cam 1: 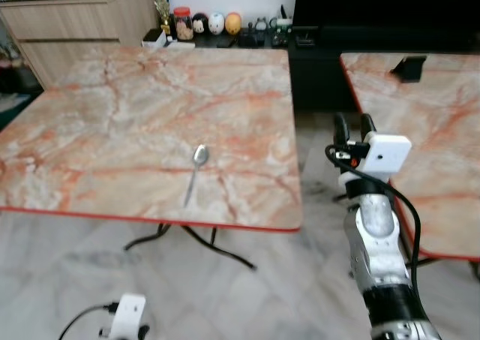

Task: Setting the table

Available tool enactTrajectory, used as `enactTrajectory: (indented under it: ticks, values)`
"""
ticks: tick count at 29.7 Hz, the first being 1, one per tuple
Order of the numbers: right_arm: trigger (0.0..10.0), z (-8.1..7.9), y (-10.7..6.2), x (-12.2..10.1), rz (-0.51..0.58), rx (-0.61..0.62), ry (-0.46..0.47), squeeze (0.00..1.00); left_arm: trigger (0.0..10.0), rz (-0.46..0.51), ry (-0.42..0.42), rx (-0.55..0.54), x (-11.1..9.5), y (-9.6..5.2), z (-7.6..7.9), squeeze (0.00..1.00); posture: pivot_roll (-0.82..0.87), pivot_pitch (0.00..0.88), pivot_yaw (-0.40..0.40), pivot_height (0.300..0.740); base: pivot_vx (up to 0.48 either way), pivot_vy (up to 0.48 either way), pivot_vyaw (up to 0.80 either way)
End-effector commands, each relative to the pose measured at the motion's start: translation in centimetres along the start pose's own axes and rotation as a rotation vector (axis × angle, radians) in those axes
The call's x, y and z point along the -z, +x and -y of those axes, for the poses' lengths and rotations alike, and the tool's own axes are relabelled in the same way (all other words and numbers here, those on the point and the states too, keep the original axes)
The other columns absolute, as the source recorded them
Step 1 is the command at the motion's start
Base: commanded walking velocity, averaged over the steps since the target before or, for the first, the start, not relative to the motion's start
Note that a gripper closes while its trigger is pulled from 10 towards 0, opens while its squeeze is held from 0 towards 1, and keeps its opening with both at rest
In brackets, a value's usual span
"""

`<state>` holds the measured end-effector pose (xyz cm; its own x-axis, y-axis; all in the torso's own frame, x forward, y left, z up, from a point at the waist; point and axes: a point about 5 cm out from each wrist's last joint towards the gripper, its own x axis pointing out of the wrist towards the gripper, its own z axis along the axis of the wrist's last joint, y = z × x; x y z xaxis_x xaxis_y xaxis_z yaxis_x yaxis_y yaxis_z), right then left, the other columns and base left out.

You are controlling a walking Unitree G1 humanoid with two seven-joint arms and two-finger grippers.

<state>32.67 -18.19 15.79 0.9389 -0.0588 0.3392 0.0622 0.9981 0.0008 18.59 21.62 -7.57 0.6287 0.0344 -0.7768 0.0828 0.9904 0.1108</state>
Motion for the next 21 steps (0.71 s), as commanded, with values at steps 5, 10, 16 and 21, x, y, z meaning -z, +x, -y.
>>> enactTrajectory:
  ticks: [5, 10, 16, 21]
  values:
    - [10.0, -0.77, 0.56, -0.78, 0.031, -0.019, 0.018, 0.0, 10.0, -0.006, 0.0, -0.01, 0.09, -0.07, -0.46, 0.0, 0.06, 0.0, 0.019, 0.74, 0.0, 0.477, 0.0]
    - [10.0, -0.75, 0.48, -0.63, 0.023, -0.018, 0.019, 0.0, 10.0, -0.006, 0.001, -0.01, 0.14, -0.09, -0.5, 0.0, 0.06, 0.0, 0.019, 0.74, 0.0, 0.477, 0.0]
    - [10.0, -0.67, 0.49, -0.57, 0.02, -0.016, 0.02, 0.0, 10.0, -0.006, 0.002, -0.01, 0.11, -0.08, -0.48, 0.0, 0.06, 0.0, 0.02, 0.74, 0.0, 0.476, 0.0]
    - [10.0, -0.75, 0.46, -0.48, 0.014, -0.015, 0.023, 0.0, 10.0, -0.006, 0.003, -0.01, 0.1, -0.07, -0.47, 0.0, 0.06, 0.0, 0.021, 0.74, 0.0, 0.476, 0.0]
